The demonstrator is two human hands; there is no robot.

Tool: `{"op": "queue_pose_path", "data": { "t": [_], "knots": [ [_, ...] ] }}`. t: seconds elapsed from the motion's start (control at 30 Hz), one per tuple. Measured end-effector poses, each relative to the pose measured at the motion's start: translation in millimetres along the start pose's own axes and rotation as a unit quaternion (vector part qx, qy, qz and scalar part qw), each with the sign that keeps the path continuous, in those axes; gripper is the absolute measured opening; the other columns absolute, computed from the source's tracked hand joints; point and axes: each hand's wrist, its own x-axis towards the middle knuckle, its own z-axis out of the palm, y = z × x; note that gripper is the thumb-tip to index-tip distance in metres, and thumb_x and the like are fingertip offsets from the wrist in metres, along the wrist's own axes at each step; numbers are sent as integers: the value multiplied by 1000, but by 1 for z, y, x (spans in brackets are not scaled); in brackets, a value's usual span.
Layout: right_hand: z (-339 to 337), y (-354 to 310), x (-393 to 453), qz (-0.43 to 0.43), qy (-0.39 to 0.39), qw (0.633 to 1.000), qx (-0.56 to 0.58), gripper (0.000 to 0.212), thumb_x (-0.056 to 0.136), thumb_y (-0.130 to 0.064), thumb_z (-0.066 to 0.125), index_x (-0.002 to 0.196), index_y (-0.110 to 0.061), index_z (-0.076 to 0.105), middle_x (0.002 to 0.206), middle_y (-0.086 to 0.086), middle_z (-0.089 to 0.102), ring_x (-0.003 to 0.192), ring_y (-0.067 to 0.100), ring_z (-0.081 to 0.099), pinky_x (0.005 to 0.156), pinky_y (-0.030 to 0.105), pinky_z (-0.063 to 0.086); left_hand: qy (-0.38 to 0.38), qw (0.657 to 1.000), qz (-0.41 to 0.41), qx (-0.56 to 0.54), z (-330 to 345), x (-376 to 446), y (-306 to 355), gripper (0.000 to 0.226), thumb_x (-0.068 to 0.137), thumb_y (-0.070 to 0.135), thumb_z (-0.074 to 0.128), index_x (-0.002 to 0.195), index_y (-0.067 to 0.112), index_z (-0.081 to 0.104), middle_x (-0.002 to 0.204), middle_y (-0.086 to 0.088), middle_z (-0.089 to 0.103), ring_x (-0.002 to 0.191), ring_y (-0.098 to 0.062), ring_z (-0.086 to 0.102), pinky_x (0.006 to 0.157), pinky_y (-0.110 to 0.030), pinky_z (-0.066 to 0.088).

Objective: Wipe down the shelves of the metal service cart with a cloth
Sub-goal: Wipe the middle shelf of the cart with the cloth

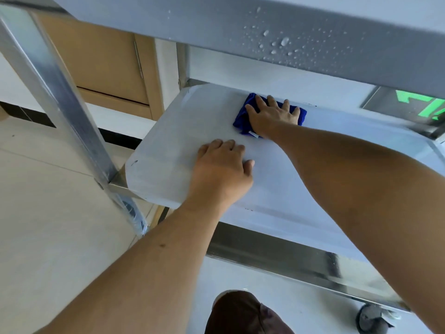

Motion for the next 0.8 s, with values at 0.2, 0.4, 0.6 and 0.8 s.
{"op": "queue_pose_path", "data": {
  "t": [0.2,0.4,0.6,0.8],
  "knots": [
    [-2,-4,11,1,2,1000,-1,66,93,-66,9,154,-41,17,163,-3,23,149,39,12,114,65,8,4,1000,1,2,2,2,-1,49,96,48,36,133,21,54,137,0,56,131,-23,44,110,-42,29],
    [-1,-2,-4,-10,-5,1000,0,66,97,-63,11,157,-38,9,167,-3,10,151,40,4,116,66,2,-18,1000,8,15,1,2,-2,51,96,48,34,137,22,51,141,0,53,132,-23,43,110,-42,30],
    [2,8,-43,-27,-3,1000,-7,66,97,-64,12,157,-38,6,167,-3,7,151,41,1,115,66,1,-35,999,12,17,-6,3,-2,48,96,44,32,134,22,52,134,2,56,126,-22,45,108,-42,36],
    [6,26,-100,-19,-1,1000,13,66,96,-66,8,157,-40,6,168,-6,5,152,38,1,116,64,-1,-37,999,18,-13,-16,0,2,35,95,40,36,110,21,61,114,2,60,112,-21,48,98,-41,40]
  ]
}}
